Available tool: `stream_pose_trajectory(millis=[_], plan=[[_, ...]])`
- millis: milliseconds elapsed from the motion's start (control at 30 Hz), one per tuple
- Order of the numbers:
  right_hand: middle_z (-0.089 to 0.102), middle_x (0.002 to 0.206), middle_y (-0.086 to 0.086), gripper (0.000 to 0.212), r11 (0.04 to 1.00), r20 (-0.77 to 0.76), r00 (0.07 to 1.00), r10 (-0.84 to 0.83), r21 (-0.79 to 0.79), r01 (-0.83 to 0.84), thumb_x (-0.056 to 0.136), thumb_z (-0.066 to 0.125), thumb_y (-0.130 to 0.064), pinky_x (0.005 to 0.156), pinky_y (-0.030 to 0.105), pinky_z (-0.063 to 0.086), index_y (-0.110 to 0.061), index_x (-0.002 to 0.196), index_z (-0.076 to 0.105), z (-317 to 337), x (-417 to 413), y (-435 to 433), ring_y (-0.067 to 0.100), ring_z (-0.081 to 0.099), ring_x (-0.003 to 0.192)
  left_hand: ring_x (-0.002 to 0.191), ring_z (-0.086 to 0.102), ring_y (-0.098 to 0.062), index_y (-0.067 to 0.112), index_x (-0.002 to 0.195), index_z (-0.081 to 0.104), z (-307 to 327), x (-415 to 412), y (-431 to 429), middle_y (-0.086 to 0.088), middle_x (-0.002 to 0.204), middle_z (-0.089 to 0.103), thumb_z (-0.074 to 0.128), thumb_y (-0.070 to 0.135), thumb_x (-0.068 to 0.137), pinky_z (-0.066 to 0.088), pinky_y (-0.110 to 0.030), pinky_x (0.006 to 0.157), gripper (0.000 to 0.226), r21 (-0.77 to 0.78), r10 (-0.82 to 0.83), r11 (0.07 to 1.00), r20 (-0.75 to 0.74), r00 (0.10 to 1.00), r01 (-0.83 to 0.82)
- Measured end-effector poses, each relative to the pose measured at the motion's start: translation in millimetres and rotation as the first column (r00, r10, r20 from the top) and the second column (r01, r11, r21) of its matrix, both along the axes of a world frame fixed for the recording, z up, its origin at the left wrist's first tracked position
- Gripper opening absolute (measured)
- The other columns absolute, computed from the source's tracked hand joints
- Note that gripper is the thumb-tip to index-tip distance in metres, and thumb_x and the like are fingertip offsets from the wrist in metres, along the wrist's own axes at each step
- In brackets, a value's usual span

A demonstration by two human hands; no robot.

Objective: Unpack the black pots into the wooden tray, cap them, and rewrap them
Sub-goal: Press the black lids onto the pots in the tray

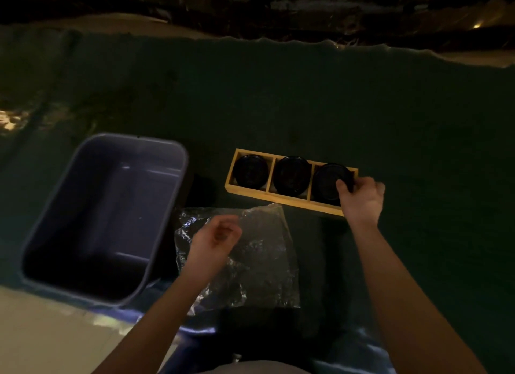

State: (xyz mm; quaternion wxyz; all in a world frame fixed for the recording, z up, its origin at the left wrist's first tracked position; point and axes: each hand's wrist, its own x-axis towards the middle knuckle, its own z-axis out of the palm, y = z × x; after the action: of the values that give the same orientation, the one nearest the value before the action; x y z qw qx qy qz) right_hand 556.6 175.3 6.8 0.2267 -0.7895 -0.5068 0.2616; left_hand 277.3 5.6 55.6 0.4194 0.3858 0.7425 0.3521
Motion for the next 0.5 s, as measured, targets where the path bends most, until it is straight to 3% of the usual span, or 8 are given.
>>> stream_pose_trajectory(millis=[100, 233, 367, 500], plan=[[0.058, 0.128, 0.015, 0.047, 0.996, -0.064, 0.996, -0.059, -0.072, 0.054, 0.090, 0.075, -0.038, 0.092, 0.044, 0.049, -0.009, 0.122, 0.058, 1.8, -2.1, 3.4, 0.034, 0.060, 0.116, 0.089, 0.071, -0.008, 0.034, 0.101, 0.069, 3.4, -9.7, -10.0, 0.008, 0.093, 0.076, 0.075, 0.013, 0.092, 0.057, -0.028, 0.082, 0.023, -0.011, 0.045, 0.999, -0.030, 0.999, -0.046], [0.060, 0.131, 0.012, 0.060, 0.992, -0.163, 0.981, -0.103, -0.093, 0.089, 0.089, 0.075, -0.046, 0.095, 0.044, 0.052, -0.011, 0.133, 0.052, 4.5, -0.2, 3.4, 0.029, 0.060, 0.121, 0.092, 0.069, -0.003, 0.023, 0.110, 0.070, 11.5, -18.9, -23.6, 0.007, 0.105, 0.073, 0.072, 0.013, 0.094, 0.055, -0.014, 0.078, 0.019, 0.003, -0.048, 0.999, -0.217, 0.975, 0.050], [0.059, 0.128, 0.006, 0.064, 0.982, -0.278, 0.948, -0.157, 0.060, 0.180, 0.089, 0.071, -0.053, 0.087, 0.034, 0.049, -0.014, 0.137, 0.051, 9.3, 3.4, -27.5, 0.016, 0.059, 0.107, 0.099, 0.067, -0.018, 0.011, 0.119, 0.069, 13.4, -24.5, -32.8, -0.002, 0.117, 0.066, 0.073, 0.009, 0.092, 0.056, -0.033, 0.090, 0.027, 0.043, -0.075, 0.994, -0.412, 0.908, 0.101], [0.065, 0.103, -0.014, 0.026, 0.997, -0.440, 0.897, -0.050, 0.033, 0.071, 0.094, 0.067, -0.046, 0.086, 0.031, 0.052, -0.028, 0.112, 0.063, 5.9, -7.3, -82.2, 0.002, 0.063, 0.096, 0.113, 0.061, -0.028, 0.006, 0.130, 0.062, 6.1, -34.3, -47.0, -0.012, 0.130, 0.056, 0.072, 0.009, 0.092, 0.050, -0.040, 0.100, 0.040, 0.022, -0.066, 0.995, -0.544, 0.837, 0.093]])
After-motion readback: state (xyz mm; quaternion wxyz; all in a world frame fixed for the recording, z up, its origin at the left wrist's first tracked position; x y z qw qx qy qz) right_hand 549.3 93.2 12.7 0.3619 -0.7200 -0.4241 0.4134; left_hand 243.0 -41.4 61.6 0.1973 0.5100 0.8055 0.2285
